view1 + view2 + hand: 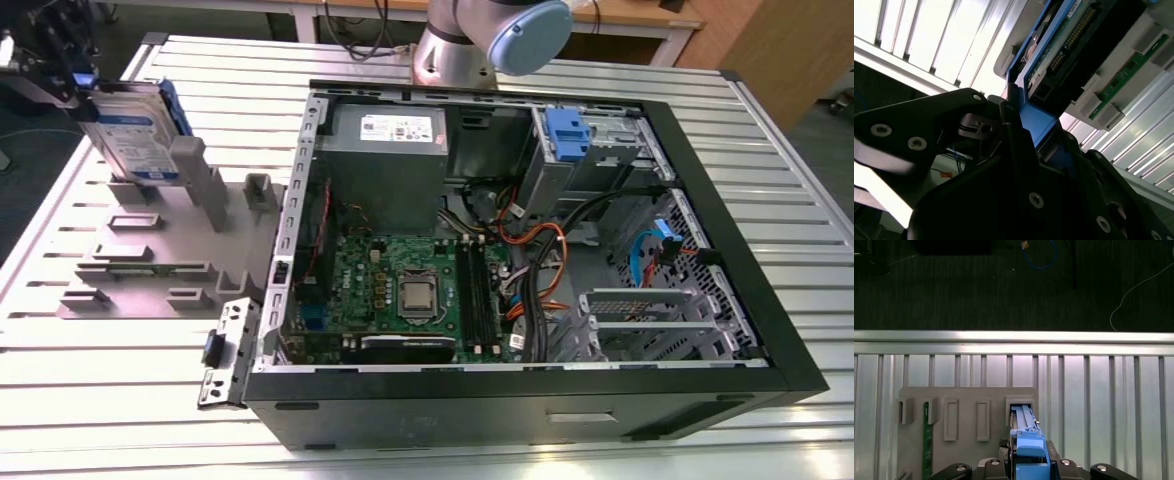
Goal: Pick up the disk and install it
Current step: 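Pick up the disk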
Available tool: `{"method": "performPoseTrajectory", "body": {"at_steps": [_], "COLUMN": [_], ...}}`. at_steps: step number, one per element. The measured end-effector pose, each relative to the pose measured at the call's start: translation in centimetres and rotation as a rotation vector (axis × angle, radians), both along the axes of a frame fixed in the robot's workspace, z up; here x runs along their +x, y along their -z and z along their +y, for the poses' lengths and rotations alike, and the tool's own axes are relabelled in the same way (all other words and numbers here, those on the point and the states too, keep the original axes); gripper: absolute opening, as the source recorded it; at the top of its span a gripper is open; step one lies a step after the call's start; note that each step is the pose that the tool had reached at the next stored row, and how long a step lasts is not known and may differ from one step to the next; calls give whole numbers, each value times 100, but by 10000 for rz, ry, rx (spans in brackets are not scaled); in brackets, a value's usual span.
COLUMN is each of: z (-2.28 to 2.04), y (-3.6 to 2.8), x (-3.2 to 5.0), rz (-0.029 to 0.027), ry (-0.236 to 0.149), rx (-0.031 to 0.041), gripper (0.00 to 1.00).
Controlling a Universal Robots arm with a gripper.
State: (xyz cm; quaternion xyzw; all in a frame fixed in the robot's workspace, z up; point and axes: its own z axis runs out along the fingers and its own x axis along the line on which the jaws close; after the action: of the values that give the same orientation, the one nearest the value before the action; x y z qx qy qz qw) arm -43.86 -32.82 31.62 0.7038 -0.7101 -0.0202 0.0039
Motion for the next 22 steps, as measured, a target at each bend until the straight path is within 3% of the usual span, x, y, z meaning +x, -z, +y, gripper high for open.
{"method": "performPoseTrajectory", "body": {"at_steps": [22], "z": [0], "y": [-81], "x": [0], "rz": [-1], "ry": [0], "rx": [0], "gripper": [37]}}
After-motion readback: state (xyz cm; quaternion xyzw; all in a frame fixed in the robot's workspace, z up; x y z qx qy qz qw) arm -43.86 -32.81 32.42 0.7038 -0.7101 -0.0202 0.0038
